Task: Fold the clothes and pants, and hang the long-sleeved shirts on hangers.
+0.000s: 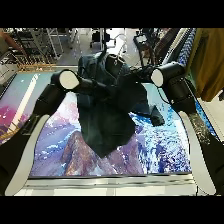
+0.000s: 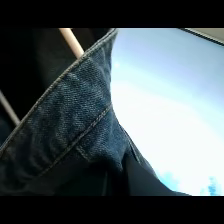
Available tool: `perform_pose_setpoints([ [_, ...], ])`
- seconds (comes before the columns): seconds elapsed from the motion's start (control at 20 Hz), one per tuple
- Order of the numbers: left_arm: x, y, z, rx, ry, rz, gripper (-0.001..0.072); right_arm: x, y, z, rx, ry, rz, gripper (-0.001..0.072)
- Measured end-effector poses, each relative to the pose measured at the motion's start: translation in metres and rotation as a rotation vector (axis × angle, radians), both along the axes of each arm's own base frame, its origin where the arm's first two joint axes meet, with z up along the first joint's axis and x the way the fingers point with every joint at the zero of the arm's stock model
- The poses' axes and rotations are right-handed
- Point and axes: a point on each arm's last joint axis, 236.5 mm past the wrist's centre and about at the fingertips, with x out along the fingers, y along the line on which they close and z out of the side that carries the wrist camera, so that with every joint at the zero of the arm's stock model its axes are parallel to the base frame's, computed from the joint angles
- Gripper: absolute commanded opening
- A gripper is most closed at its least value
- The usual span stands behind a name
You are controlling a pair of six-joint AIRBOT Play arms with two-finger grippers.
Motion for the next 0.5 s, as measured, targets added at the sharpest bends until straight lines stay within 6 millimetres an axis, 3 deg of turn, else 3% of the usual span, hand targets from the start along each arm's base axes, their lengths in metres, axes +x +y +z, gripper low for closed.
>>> perform_pose_setpoints([
  [0.15,0.011,0.027,0.013,-0.004,-0.014,0.048,0.0436,0.005,0.002,0.021,0.146,-0.041,-0.046,0.0024],
  [0.3,0.002,0.048,0.031,-0.024,0.004,0.05,0.0435,0.012,-0.013,0.053,0.25,-0.126,-0.135,0.0024],
  [0.5,-0.014,0.082,0.044,0.004,0.032,0.05,0.0435,0.001,-0.062,0.111,0.307,-0.266,-0.274,0.0024],
])
